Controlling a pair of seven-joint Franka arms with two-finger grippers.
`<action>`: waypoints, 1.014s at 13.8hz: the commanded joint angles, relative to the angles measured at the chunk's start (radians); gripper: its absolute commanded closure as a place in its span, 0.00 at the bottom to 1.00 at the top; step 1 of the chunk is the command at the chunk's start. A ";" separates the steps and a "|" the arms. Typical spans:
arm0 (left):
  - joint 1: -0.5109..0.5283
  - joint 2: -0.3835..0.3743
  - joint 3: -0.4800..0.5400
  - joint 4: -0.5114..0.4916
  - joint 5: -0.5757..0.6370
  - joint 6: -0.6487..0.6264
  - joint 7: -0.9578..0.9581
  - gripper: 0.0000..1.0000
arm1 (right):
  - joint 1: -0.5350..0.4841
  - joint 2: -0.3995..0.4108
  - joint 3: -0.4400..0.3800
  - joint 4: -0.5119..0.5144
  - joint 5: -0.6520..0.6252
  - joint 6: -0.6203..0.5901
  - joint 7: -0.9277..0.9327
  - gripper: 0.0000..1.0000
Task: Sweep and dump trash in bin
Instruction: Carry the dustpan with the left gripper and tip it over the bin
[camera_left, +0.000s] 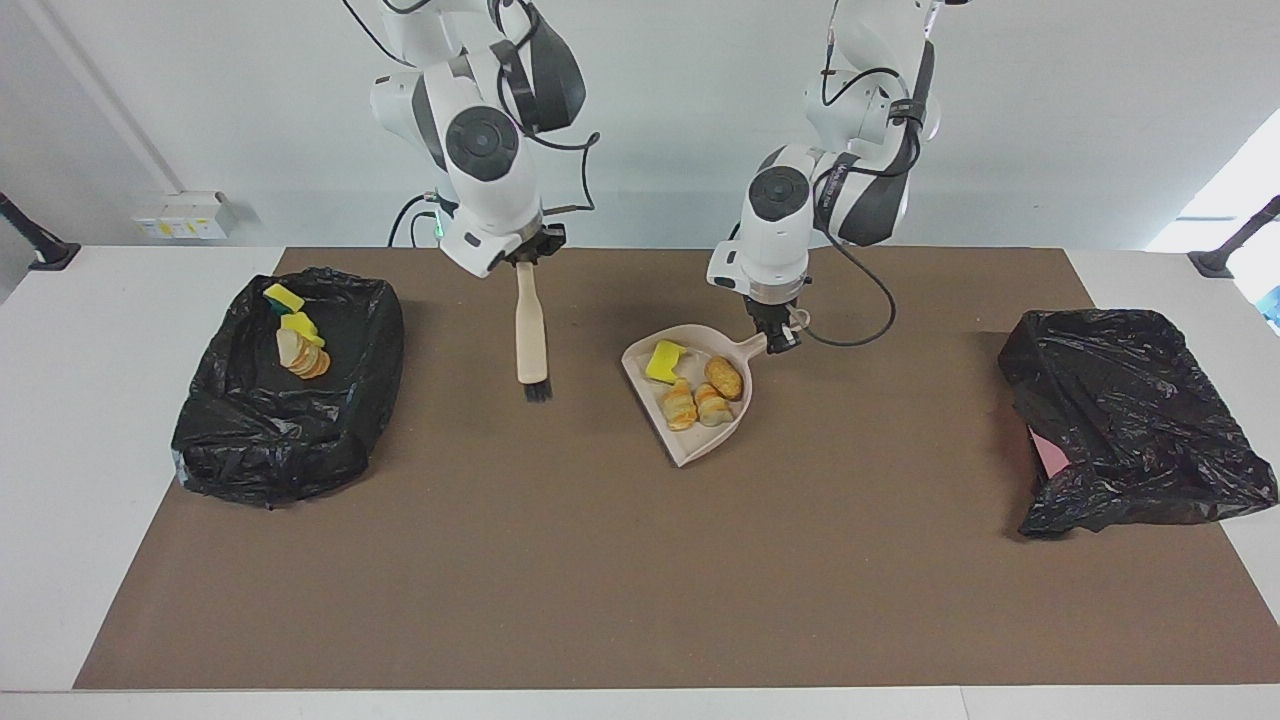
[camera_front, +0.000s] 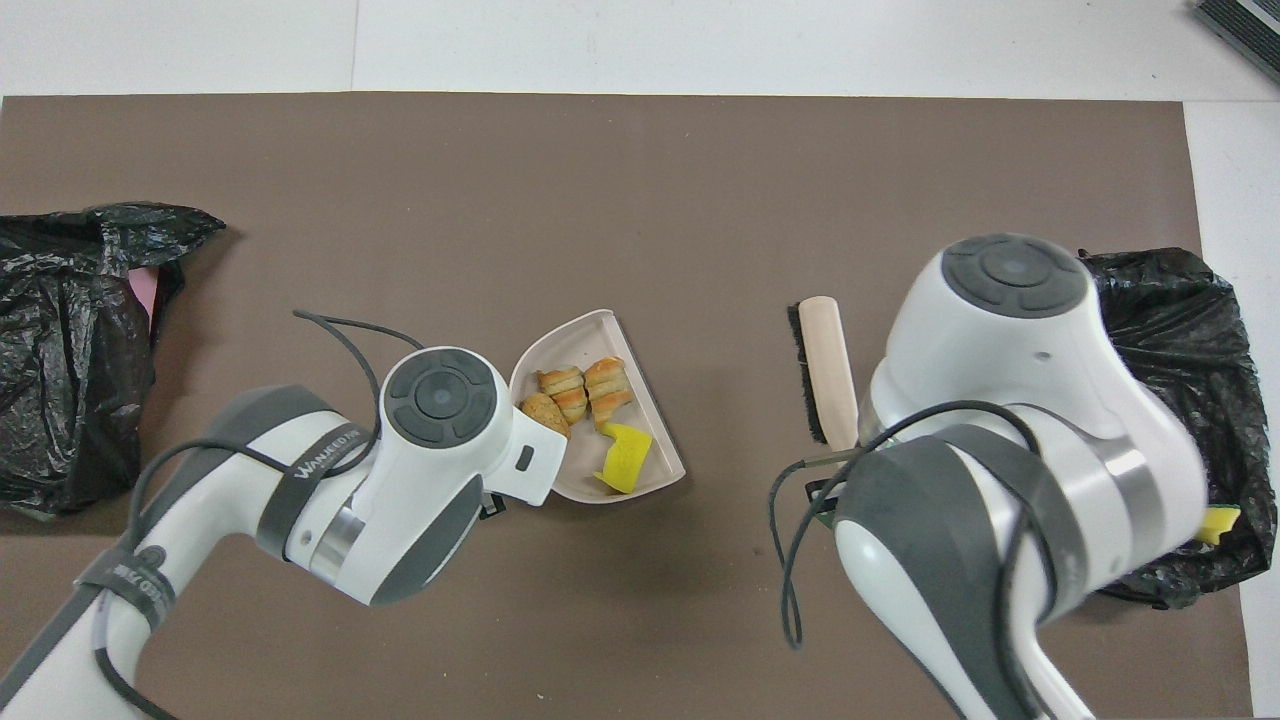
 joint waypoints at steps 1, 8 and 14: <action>0.090 0.008 -0.003 0.079 0.002 -0.033 0.177 1.00 | 0.064 -0.139 0.017 -0.164 0.029 0.048 0.091 1.00; 0.308 0.015 -0.001 0.261 0.004 -0.140 0.590 1.00 | 0.303 0.019 0.019 -0.216 0.173 0.275 0.396 1.00; 0.495 0.023 0.000 0.370 0.002 -0.214 0.889 1.00 | 0.443 0.107 0.019 -0.290 0.189 0.460 0.478 1.00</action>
